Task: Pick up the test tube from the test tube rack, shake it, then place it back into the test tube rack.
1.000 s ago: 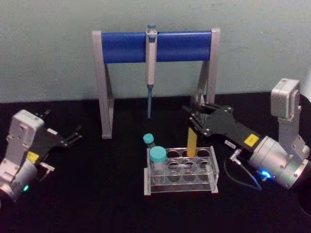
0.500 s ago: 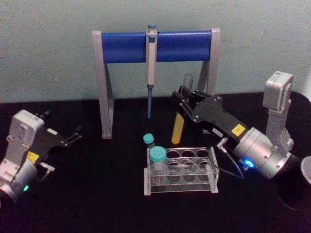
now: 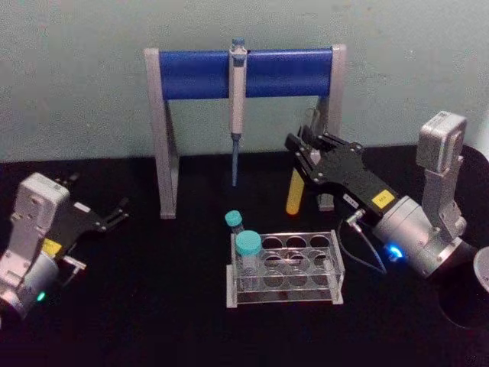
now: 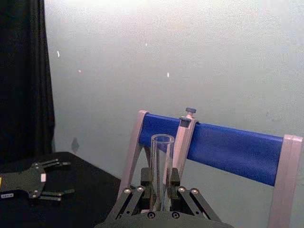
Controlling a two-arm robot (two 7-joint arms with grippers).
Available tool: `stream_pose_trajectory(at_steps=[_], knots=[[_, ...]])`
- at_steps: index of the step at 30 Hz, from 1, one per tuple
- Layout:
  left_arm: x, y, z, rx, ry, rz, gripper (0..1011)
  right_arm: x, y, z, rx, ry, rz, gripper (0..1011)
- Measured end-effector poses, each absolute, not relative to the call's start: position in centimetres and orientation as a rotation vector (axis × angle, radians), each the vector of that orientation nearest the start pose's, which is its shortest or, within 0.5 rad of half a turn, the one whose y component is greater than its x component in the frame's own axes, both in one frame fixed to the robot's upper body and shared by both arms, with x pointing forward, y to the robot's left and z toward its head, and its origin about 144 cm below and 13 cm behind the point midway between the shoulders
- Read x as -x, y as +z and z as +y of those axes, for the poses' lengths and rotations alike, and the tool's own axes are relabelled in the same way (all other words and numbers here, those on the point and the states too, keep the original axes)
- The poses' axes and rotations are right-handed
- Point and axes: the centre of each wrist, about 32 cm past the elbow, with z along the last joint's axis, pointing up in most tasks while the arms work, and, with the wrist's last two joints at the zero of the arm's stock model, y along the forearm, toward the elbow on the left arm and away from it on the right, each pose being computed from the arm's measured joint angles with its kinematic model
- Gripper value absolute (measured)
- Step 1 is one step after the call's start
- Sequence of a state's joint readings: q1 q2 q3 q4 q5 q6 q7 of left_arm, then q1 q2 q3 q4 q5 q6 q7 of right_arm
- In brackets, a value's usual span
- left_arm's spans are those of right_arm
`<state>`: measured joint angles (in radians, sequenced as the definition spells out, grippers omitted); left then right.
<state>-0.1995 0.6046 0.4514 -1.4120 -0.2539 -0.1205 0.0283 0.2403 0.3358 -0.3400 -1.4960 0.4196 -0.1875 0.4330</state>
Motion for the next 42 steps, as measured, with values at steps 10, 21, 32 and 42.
stream_pose_trajectory(at_steps=[10, 21, 32, 42], knots=[[-48.9, 114.0, 31.0, -0.304, 1.248, -0.285, 1001, -50.4, 119.2, -24.3, -0.119, -0.871, -0.199, 233], [-48.9, 114.0, 31.0, -0.304, 1.248, -0.285, 1001, -48.3, 119.9, -25.8, -0.036, -0.825, -0.197, 233], [-48.9, 114.0, 31.0, -0.304, 1.248, -0.285, 1001, -48.5, 119.4, -24.8, -0.101, -0.693, -0.091, 233], [-48.9, 114.0, 31.0, -0.304, 1.248, -0.285, 1001, -50.7, 118.4, -23.2, -0.184, -0.739, -0.129, 233]])
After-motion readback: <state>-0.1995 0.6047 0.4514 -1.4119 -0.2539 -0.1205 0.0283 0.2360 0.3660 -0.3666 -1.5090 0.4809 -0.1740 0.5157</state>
